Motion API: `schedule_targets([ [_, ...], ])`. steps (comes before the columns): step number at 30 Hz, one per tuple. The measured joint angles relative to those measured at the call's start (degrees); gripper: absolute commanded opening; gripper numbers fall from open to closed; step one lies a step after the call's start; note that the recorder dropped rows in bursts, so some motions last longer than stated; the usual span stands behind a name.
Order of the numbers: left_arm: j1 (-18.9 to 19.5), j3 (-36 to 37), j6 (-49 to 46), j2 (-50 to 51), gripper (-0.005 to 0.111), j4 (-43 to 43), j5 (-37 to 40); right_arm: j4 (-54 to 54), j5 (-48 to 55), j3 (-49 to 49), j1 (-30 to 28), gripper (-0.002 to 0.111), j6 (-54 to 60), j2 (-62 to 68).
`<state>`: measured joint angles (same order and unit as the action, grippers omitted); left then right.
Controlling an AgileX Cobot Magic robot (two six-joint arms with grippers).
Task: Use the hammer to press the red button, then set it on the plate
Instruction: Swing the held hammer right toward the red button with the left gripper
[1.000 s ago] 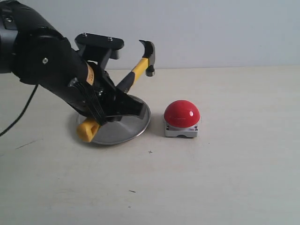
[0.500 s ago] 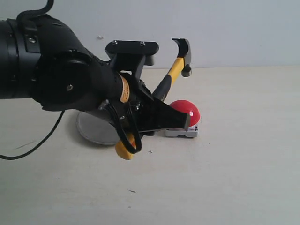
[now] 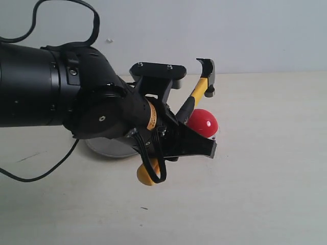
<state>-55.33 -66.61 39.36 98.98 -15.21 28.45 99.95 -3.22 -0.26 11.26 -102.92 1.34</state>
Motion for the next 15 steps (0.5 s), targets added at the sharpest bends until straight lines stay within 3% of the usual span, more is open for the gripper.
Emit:
schedule_targets([
  [15,2.7,0.0,-0.6,0.0,0.000,-0.3,0.1,0.0,0.0,0.0,0.0,0.000,0.0,0.0],
])
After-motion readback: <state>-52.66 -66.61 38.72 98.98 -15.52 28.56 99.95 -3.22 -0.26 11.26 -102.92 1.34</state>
